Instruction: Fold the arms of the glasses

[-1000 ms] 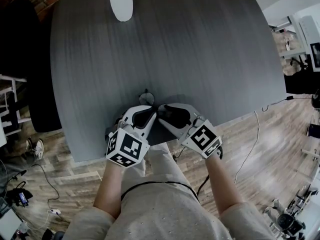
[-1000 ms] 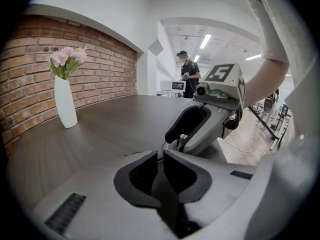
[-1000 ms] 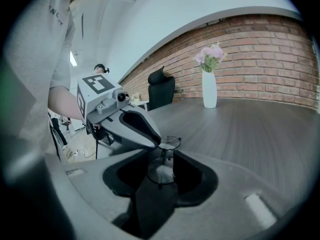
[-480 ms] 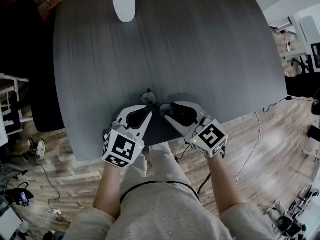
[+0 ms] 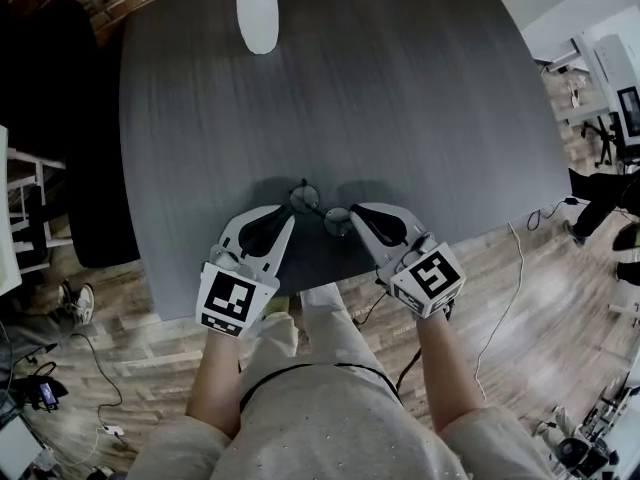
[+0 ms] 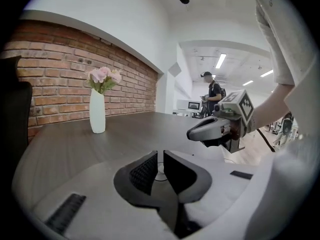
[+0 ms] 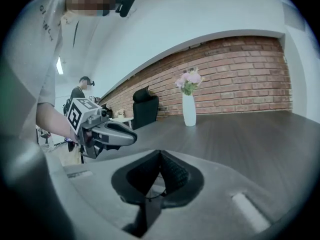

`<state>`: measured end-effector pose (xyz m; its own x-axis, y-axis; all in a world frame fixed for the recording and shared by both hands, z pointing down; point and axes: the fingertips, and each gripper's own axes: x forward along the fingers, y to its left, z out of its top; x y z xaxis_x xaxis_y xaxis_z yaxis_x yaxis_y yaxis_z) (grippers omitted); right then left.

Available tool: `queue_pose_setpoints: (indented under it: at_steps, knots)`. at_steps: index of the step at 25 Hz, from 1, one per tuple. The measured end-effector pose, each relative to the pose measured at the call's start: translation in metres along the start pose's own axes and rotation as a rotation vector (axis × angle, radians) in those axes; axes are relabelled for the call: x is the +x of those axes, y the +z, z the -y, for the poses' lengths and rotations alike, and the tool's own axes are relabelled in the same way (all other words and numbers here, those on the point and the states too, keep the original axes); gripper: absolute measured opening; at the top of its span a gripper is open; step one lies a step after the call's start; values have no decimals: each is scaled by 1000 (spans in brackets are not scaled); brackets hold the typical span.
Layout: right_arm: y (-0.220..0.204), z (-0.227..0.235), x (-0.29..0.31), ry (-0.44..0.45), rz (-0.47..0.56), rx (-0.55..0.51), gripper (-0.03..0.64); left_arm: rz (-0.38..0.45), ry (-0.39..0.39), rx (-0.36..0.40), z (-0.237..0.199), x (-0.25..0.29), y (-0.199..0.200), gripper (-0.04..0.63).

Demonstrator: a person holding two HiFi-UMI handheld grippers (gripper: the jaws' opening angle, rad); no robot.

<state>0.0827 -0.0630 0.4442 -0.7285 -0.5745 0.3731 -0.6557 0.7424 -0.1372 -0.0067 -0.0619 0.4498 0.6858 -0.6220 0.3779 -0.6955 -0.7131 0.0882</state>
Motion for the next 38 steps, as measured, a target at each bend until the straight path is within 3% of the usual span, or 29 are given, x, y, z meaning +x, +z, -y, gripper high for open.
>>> queue_pose_setpoints:
  at_steps: [10, 38]
  knots:
    - [34, -3, -13, -96, 68, -22, -2, 118, 36, -97, -14, -28, 33, 34]
    - [126, -33, -56, -220, 256, -81, -3, 311, 103, -46, -24, -94, 117, 34]
